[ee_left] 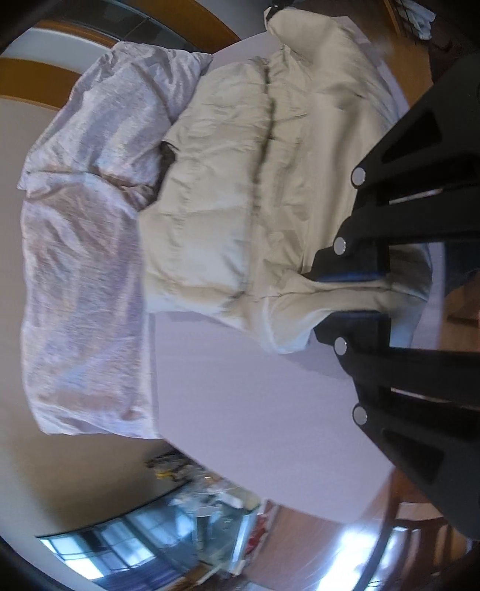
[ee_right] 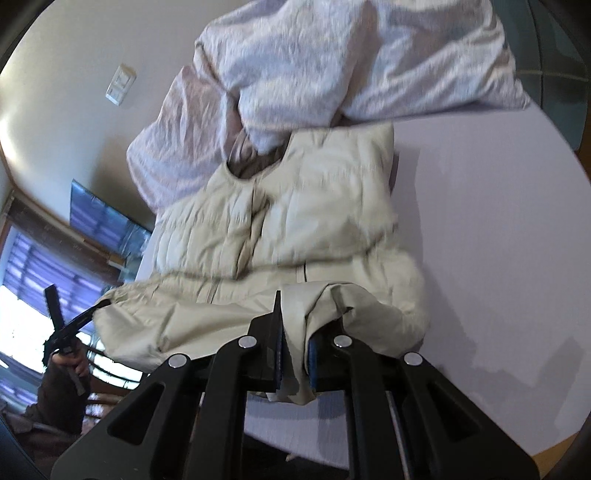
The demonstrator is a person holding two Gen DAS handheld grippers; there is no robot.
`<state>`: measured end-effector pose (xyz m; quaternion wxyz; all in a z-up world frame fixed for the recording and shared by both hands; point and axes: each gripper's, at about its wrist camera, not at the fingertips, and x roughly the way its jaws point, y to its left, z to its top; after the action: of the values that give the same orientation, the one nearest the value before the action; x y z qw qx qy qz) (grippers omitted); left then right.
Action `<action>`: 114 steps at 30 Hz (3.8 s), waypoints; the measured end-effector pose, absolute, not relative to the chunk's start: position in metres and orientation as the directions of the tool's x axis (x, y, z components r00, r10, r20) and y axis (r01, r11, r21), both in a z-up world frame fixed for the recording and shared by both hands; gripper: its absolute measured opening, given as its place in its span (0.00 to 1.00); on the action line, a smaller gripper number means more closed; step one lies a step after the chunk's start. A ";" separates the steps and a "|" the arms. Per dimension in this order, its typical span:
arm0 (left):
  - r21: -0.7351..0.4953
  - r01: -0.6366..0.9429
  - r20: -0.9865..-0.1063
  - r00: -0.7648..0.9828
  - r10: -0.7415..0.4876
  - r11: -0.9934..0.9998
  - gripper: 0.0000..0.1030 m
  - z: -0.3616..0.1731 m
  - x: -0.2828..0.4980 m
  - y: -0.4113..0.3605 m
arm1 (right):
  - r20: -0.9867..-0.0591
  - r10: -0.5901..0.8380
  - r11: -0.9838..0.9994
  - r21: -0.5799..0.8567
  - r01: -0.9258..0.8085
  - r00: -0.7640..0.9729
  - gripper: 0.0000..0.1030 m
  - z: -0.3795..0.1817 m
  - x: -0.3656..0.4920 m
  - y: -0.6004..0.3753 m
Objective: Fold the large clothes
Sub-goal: 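Lift the hem with both tools and fold it toward the collar, then press the folded jacket flat with both tools near the collar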
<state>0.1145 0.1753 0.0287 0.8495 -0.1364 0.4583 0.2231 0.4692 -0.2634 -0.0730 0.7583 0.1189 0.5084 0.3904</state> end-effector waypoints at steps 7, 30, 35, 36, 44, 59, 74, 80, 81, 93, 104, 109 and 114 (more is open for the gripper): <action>-0.003 -0.457 -0.797 0.538 0.274 0.889 0.12 0.057 0.173 0.199 | -0.686 0.662 0.734 0.508 -0.451 0.302 0.10 -0.045 0.504 -0.243; -0.058 -0.405 -0.745 0.626 0.231 0.912 0.11 0.074 0.289 0.253 | -0.702 0.552 0.834 0.465 -0.297 0.450 0.10 -0.042 0.587 -0.201; -0.077 -0.419 -0.759 0.613 0.220 0.905 0.12 0.059 0.317 0.269 | -0.736 0.506 0.862 0.437 -0.256 0.450 0.10 -0.057 0.606 -0.185; -0.079 -0.423 -0.762 0.609 0.218 0.903 0.12 0.055 0.322 0.272 | -0.745 0.494 0.869 0.429 -0.246 0.448 0.10 -0.062 0.612 -0.181; -0.096 -0.459 -0.810 0.552 0.199 0.883 0.12 0.013 0.365 0.299 | -0.807 0.418 0.908 0.385 -0.165 0.417 0.10 -0.099 0.645 -0.157; -0.109 -0.535 -0.880 0.443 0.168 0.838 0.17 -0.054 0.404 0.321 | -0.874 0.376 0.923 0.383 -0.039 0.307 0.16 -0.153 0.681 -0.138; -0.103 -0.563 -0.844 0.485 0.228 0.820 0.84 -0.014 0.399 0.324 | -0.831 0.427 0.898 0.437 -0.056 0.356 0.47 -0.103 0.671 -0.136; -0.103 -0.490 -0.834 0.517 0.193 0.866 0.84 0.004 0.383 0.294 | -0.776 0.415 0.906 0.398 -0.143 0.475 0.72 -0.072 0.645 -0.128; -0.105 -0.473 -0.836 0.519 0.180 0.875 0.84 0.003 0.381 0.287 | -0.780 0.436 0.899 0.401 -0.176 0.449 0.72 -0.072 0.642 -0.120; -0.104 -0.396 -0.856 0.503 0.121 0.912 0.84 -0.014 0.393 0.242 | -0.868 0.460 0.839 0.355 -0.413 0.189 0.53 -0.118 0.603 -0.008; -0.103 -0.391 -0.860 0.497 0.116 0.914 0.84 -0.019 0.401 0.237 | -0.873 0.394 0.884 0.275 -0.377 0.287 0.03 -0.119 0.637 0.011; -0.089 -0.389 -0.859 0.496 0.127 0.917 0.84 -0.019 0.405 0.235 | -0.874 0.365 0.905 0.253 -0.341 0.321 0.03 -0.120 0.657 0.021; -0.078 -0.407 -0.867 0.479 0.140 0.910 0.84 -0.029 0.410 0.239 | -0.894 0.323 0.920 0.220 -0.325 0.309 0.03 -0.134 0.660 0.021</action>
<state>0.4099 0.2394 -0.0289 0.8487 -0.1380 0.4844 0.1613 0.6598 0.0209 -0.1337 0.8091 -0.0009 0.5525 0.2003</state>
